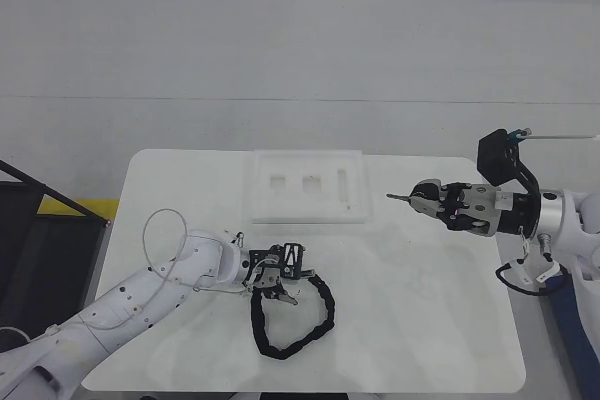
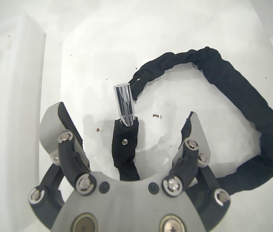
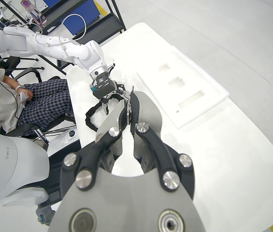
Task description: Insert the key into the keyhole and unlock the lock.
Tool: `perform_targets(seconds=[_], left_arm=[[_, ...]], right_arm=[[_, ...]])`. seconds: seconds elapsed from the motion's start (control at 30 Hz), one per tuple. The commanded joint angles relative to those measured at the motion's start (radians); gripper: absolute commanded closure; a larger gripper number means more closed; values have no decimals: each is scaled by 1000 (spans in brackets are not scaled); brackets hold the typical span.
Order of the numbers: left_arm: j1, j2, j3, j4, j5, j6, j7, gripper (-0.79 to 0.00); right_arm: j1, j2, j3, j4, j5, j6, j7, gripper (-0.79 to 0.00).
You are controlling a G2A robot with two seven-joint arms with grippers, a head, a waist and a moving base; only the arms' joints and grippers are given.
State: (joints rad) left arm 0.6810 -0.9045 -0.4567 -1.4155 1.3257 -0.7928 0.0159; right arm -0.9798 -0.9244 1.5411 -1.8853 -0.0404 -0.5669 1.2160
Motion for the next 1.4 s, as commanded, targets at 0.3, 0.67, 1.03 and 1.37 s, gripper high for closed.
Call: perform_targets(seconds=[0.3,0.67,1.03,1.37], left_arm=[[11,-27,-13,28,42,10,10,-640],[25,-47,-32,48,55,-3,-2,-440],[35,-67,-58,85,11,-28,-38,-280],[28,-88,-82,112,-36,-59,-54,0]], right_arm=[[0,0,0,0,0,0,0,0],[0,0,0,0,0,0,0,0],[0,0,0,0,0,0,0,0],[0,0,0,0,0,0,0,0]])
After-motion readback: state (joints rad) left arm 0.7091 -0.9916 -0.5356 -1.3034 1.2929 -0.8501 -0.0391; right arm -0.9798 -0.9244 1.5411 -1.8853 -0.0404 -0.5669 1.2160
